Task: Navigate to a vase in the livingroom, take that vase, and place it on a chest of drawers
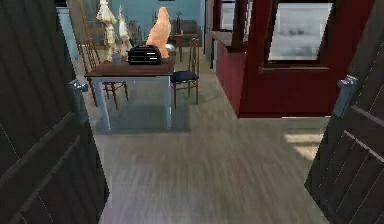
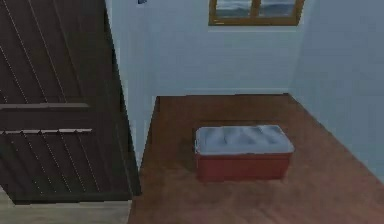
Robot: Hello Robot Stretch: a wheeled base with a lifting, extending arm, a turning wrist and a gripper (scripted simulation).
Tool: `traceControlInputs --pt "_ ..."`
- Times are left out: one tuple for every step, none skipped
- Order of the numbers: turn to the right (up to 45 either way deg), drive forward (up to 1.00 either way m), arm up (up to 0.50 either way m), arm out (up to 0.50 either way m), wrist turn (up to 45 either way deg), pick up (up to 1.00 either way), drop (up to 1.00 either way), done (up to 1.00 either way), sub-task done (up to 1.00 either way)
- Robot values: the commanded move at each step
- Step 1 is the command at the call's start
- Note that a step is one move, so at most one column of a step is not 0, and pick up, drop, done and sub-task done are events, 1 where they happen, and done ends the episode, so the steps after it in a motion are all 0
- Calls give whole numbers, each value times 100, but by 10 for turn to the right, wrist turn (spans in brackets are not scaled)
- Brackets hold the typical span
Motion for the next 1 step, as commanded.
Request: traceControlInputs --pt "-60 0 0 0 0 0 0 0 0"
